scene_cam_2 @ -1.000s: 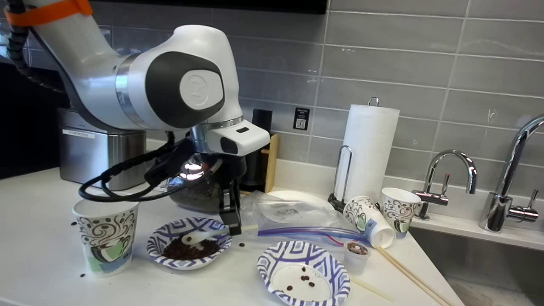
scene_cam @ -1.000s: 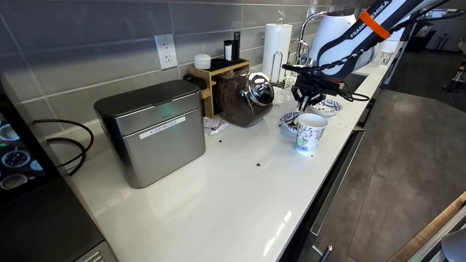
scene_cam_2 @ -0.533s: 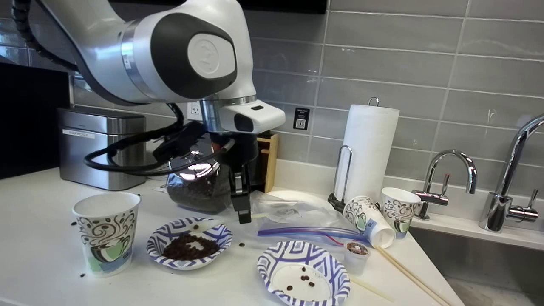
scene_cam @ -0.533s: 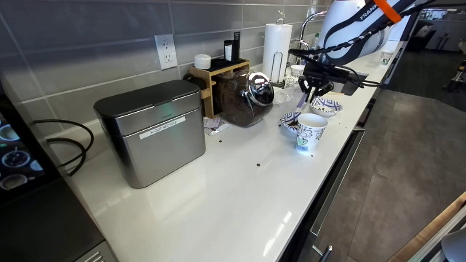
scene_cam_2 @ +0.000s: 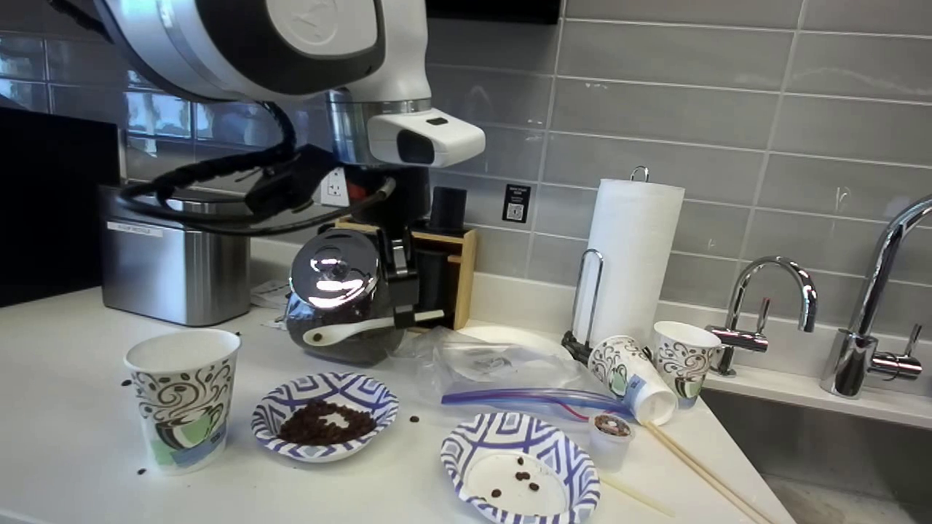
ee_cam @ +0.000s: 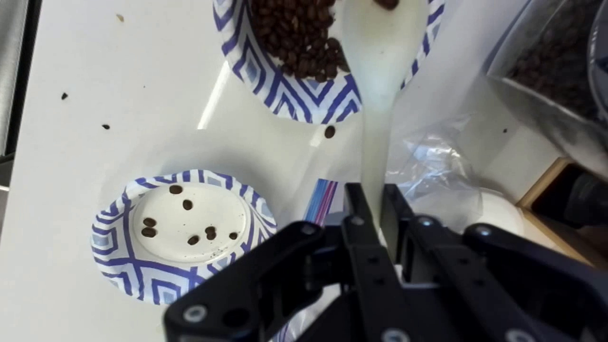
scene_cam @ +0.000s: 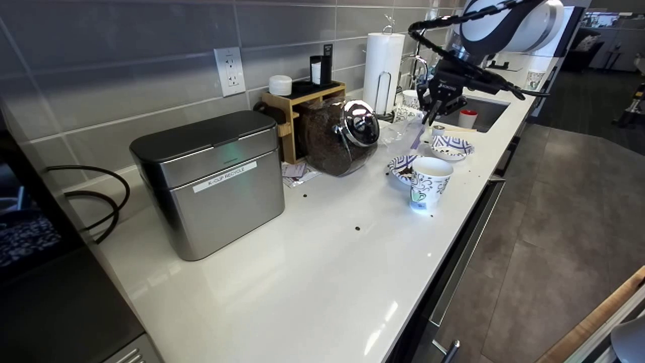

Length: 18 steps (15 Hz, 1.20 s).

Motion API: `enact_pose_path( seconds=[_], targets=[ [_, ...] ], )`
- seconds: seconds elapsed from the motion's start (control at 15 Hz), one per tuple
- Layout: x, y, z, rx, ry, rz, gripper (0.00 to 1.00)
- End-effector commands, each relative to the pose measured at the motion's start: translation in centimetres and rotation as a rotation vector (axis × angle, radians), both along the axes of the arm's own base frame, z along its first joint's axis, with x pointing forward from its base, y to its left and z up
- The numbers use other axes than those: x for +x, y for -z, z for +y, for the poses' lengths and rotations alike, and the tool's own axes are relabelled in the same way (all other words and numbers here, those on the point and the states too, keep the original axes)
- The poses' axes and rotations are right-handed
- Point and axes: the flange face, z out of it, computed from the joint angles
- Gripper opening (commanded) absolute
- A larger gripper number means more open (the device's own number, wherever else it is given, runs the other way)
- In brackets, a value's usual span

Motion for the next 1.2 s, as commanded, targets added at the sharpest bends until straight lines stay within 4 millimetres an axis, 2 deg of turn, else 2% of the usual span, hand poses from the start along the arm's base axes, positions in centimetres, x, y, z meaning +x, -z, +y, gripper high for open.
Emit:
enact_pose_path(
  seconds=[0.0,0.47,0.73,1.13],
  targets=[
    [-3.3,-1.8,0.7,0.035,-0.081,0.016,0.03],
    [-6.3,-3.5,2.8,0.106,-0.206,-0.034,0.03],
    [-7.3,-3.3,4.1,0.184,-0.340,-0.093,0.03],
    [-7.2,-2.2,4.6,0.296,-0.512,-0.156,0.03]
  ],
)
